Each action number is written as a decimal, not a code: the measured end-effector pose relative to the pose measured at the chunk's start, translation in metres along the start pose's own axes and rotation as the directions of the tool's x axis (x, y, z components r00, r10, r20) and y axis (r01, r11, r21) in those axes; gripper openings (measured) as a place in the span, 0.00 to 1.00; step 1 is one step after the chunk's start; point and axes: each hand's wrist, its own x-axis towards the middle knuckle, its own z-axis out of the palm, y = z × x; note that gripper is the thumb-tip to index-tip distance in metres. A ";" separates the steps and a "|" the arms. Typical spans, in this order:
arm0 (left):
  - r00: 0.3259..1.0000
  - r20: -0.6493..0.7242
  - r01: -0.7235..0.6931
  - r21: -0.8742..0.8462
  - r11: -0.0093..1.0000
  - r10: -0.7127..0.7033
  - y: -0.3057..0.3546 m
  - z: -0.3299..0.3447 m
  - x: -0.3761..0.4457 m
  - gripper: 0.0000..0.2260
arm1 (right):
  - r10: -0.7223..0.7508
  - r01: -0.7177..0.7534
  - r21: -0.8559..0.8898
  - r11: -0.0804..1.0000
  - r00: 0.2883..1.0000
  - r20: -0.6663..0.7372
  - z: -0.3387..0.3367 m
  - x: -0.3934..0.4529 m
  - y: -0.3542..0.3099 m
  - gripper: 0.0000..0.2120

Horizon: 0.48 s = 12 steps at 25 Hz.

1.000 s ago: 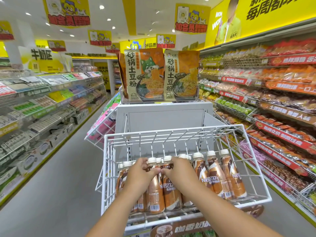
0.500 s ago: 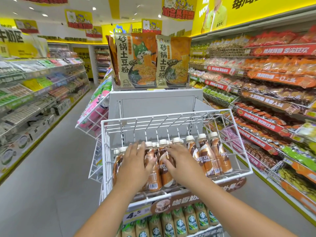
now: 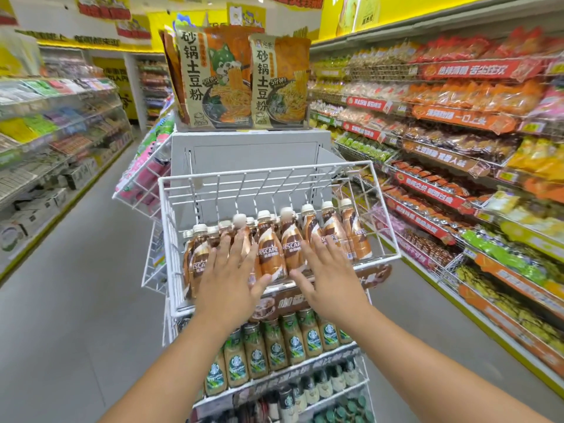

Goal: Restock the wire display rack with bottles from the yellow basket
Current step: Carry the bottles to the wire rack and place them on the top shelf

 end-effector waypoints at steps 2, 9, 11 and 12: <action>0.999 0.000 0.046 0.011 0.999 -0.046 0.022 -0.007 -0.012 0.35 | -0.003 0.003 0.015 1.000 1.000 -0.002 -0.006 -0.018 0.016 0.39; 0.995 0.050 0.086 -0.063 0.994 -0.083 0.153 -0.024 -0.082 0.34 | -0.047 0.044 0.079 0.996 0.998 0.046 -0.019 -0.113 0.109 0.37; 0.992 0.075 0.102 -0.048 0.994 -0.098 0.197 -0.025 -0.104 0.35 | -0.047 0.041 0.085 0.996 0.997 0.066 -0.022 -0.148 0.141 0.38; 0.990 0.087 0.113 -0.038 0.993 -0.109 0.215 -0.026 -0.114 0.35 | -0.045 0.038 0.086 0.996 0.996 0.072 -0.024 -0.164 0.155 0.39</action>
